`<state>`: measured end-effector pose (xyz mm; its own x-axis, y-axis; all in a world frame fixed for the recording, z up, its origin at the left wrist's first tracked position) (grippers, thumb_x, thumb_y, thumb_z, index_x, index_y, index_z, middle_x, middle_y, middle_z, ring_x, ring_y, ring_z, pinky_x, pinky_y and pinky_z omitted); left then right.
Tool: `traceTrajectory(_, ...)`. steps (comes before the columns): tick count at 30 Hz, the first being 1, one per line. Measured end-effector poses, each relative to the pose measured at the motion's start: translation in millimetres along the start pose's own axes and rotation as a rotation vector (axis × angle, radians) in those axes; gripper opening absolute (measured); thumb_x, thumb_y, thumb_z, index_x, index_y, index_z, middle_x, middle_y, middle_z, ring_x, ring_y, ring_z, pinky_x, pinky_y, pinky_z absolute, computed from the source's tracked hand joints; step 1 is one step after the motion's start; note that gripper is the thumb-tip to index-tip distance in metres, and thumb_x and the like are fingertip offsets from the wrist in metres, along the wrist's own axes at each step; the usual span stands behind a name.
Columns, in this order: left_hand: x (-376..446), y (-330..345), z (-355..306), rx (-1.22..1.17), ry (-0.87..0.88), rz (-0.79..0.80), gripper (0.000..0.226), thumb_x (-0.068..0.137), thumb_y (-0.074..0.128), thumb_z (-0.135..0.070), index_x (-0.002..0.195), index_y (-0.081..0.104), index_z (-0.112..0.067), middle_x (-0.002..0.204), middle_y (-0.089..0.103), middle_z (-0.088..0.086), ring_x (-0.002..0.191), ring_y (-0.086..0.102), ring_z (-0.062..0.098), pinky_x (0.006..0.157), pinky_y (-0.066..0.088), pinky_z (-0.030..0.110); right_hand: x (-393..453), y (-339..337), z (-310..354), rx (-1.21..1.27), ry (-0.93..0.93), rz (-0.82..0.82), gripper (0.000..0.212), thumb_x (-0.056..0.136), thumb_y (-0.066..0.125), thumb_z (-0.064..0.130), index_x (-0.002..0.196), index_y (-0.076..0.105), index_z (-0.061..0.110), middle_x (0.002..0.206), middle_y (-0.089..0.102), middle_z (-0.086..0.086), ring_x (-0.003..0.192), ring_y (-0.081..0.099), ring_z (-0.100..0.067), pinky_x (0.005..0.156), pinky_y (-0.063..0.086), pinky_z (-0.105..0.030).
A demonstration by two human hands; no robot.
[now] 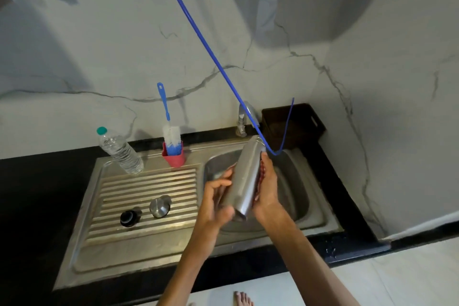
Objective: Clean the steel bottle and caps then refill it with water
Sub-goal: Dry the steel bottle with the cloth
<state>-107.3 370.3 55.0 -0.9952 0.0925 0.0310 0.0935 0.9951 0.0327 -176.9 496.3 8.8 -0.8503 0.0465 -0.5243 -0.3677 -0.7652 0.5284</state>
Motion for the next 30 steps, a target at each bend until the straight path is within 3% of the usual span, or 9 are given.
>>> traceTrajectory(2, 1, -4, 8, -0.005, -0.136, -0.127, 0.091, 0.081, 0.061, -0.083, 0.153, 0.04, -0.031, 0.144, 0.054, -0.013, 0.117, 0.064, -0.004, 0.083, 0.057, 0.016, -5, 8, 3, -0.246, -0.102, 0.037, 0.055, 0.086, 0.064, 0.067, 0.118, 0.069, 0.023, 0.111, 0.076, -0.011, 0.098, 0.075, -0.026, 0.094, 0.057, -0.048)
traceTrajectory(4, 7, -8, 22, 0.079, -0.19, -0.239, 0.063, 0.1, 0.049, -0.066, 0.156, 0.037, -0.041, 0.139, 0.061, -0.01, 0.11, 0.068, -0.004, 0.077, 0.057, 0.014, -21, 24, 1, -0.446, -0.222, 0.124, 0.042, 0.094, 0.057, 0.059, 0.128, 0.06, 0.033, 0.116, 0.074, -0.001, 0.097, 0.074, -0.012, 0.082, 0.059, -0.03)
traceTrajectory(8, 6, -28, 34, -0.012, -0.151, -0.48, 0.052, 0.106, 0.055, -0.039, 0.155, 0.045, -0.032, 0.134, 0.068, -0.005, 0.115, 0.07, 0.005, 0.081, 0.059, 0.018, -56, 54, -12, -0.84, -0.462, 0.315, 0.052, 0.103, 0.038, 0.055, 0.151, 0.02, 0.049, 0.14, 0.042, 0.027, 0.114, 0.054, 0.018, 0.082, 0.048, -0.009)
traceTrajectory(14, -11, -24, 38, 0.003, -0.243, -0.363, 0.062, 0.094, 0.053, -0.07, 0.151, 0.041, -0.049, 0.136, 0.067, -0.011, 0.121, 0.068, 0.009, 0.101, 0.058, 0.039, -28, 92, 24, -0.919, -0.597, 0.318, 0.055, 0.105, 0.033, 0.057, 0.156, 0.013, 0.055, 0.164, 0.026, 0.015, 0.147, 0.035, -0.01, 0.119, 0.035, -0.052)
traceTrajectory(18, -7, -63, 27, -0.145, -0.213, -0.472, 0.062, 0.097, 0.049, -0.07, 0.141, 0.054, -0.027, 0.124, 0.073, -0.002, 0.114, 0.072, 0.016, 0.09, 0.061, 0.035, -71, 88, -28, -1.131, -0.668, 0.511, 0.055, 0.107, 0.028, 0.051, 0.159, 0.011, 0.047, 0.166, 0.01, 0.026, 0.154, 0.012, -0.001, 0.125, 0.025, -0.051)
traceTrajectory(21, -4, -71, 29, -0.266, -0.218, -0.404, 0.061, 0.1, 0.047, -0.063, 0.142, 0.059, -0.021, 0.132, 0.071, 0.01, 0.123, 0.068, 0.028, 0.103, 0.054, 0.05, -85, 72, -49, -1.169, -0.698, 0.499, 0.055, 0.104, 0.033, 0.055, 0.158, 0.023, 0.045, 0.167, 0.012, 0.021, 0.154, 0.013, -0.005, 0.123, 0.029, -0.049)
traceTrajectory(23, -7, -65, 35, -0.312, -0.282, -0.369, 0.069, 0.094, 0.051, -0.071, 0.145, 0.058, -0.025, 0.14, 0.067, 0.009, 0.129, 0.065, 0.023, 0.107, 0.049, 0.046, -87, 79, -43, -1.329, -0.856, 0.48, 0.055, 0.105, 0.035, 0.049, 0.159, 0.027, 0.037, 0.169, 0.014, 0.015, 0.156, 0.011, -0.012, 0.123, 0.028, -0.05)
traceTrajectory(27, 1, -73, 32, -0.526, -0.304, -0.404, 0.076, 0.1, 0.043, -0.071, 0.141, 0.062, -0.01, 0.135, 0.068, 0.023, 0.125, 0.067, 0.033, 0.108, 0.051, 0.046, -103, 97, -54, -1.604, -1.024, 0.622, 0.059, 0.108, 0.035, 0.037, 0.163, 0.014, 0.026, 0.171, 0.005, 0.005, 0.158, -0.004, -0.022, 0.124, 0.02, -0.056)
traceTrajectory(30, 7, -76, 28, -0.533, -0.282, -0.435, 0.068, 0.101, 0.046, -0.061, 0.137, 0.064, -0.007, 0.128, 0.071, 0.023, 0.119, 0.069, 0.035, 0.104, 0.055, 0.046, -107, 98, -53, -1.554, -1.003, 0.687, 0.062, 0.109, 0.034, 0.034, 0.163, 0.004, 0.024, 0.171, -0.002, 0.003, 0.158, -0.006, -0.021, 0.126, 0.016, -0.052)
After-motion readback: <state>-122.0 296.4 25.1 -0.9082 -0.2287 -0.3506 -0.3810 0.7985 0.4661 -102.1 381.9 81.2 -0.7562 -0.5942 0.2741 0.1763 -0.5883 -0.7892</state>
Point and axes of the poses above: each hand's wrist, its own x-axis towards the middle knuckle, its own y-axis out of the palm, z = x × y, the point moved 9 cm from there along x, towards the middle knuckle
